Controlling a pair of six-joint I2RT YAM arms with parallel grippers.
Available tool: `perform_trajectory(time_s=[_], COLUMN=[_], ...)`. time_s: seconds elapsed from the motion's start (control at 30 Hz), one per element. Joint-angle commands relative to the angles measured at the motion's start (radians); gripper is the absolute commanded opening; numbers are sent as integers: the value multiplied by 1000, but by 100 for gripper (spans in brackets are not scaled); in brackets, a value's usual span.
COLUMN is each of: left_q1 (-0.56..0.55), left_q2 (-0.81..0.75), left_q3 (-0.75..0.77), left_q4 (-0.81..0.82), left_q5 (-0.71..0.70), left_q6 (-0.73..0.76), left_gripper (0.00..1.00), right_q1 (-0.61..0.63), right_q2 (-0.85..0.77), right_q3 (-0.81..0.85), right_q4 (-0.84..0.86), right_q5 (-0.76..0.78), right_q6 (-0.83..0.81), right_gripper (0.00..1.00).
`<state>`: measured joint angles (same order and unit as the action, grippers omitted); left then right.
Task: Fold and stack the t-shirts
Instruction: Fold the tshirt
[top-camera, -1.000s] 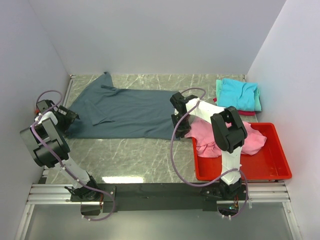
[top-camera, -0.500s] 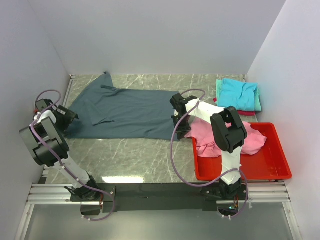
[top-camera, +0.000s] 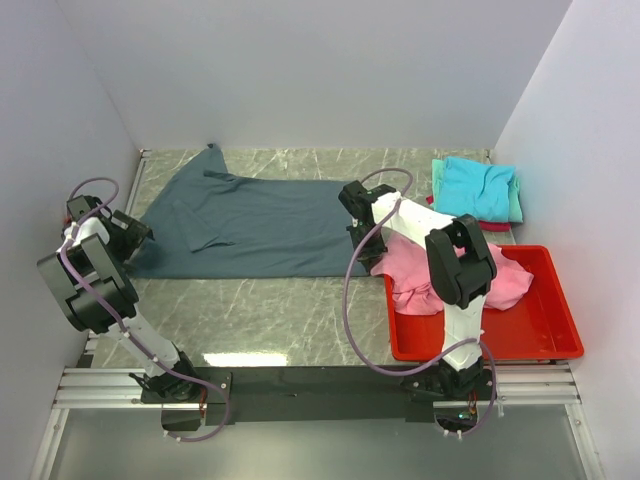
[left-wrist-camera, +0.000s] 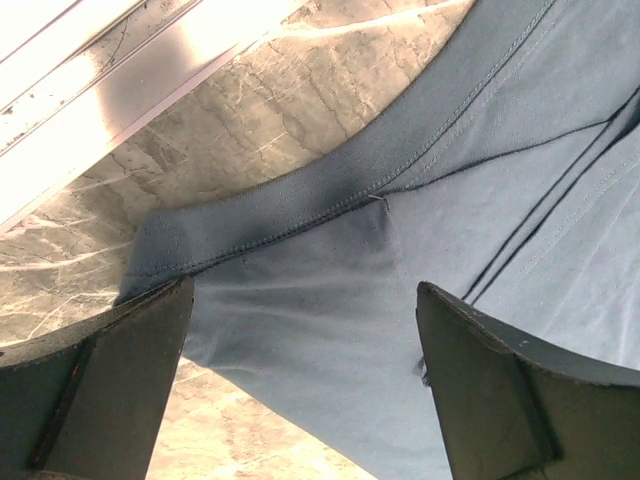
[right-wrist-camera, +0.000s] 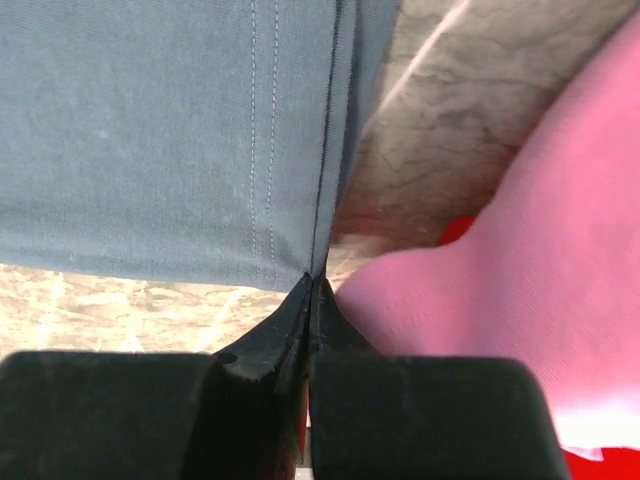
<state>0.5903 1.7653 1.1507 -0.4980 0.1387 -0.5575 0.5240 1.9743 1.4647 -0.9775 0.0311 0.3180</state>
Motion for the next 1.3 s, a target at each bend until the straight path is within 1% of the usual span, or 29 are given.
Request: perform_trajectory(time_s=[0.0,0.1,0.23,0.3,0.33,0.4,0.43,0.53,0.6,0.67,0.83,1.07,1.27], left_q1=[14,16,2,-24,-33,-66,-76,-118,-150,-173,-176,-178,-175], left_q2=[-23,-44,-87,-119,-128,-151,-168,-165,-135,-115,-70,-53,-21], left_q3=[43,30,4,-14,-22,-48,-55,-77,-72,-69,-80,-161,-181], left_q4=[19,38,70,82,101,125,154,190,200,197,154,187,177], left_q5=[-22,-13,38,64,68,93,101,128,136,130,93,104,64], left_q6=[25,22,2,-11,-16,-44,-53,-90,-107,-113,-122,-125,-102], left_gripper=[99,99,99,99,99,99,100,99,99,99,99,99,99], right_q1=[4,5,2,4,4,4,2,4,4,4,4,4,2], right_q2=[-66,-58,-58,-57,-55,-58,-58,-55,-55,-54,-48,-46,-35], right_q3=[28,6,-6,-3,-3,-12,-17,-36,-50,-63,-98,-148,-156], right_q4=[-46,-35,-23,-21,-21,-9,-3,19,36,52,83,111,132], right_q5=[56,49,36,24,14,3,-9,-25,-28,-63,-97,-76,-44], right_q6=[-25,-23,-16,-13,-8,0,6,18,23,27,47,56,62], right_gripper=[0,0,0,7,18,28,35,43,44,45,44,43,38])
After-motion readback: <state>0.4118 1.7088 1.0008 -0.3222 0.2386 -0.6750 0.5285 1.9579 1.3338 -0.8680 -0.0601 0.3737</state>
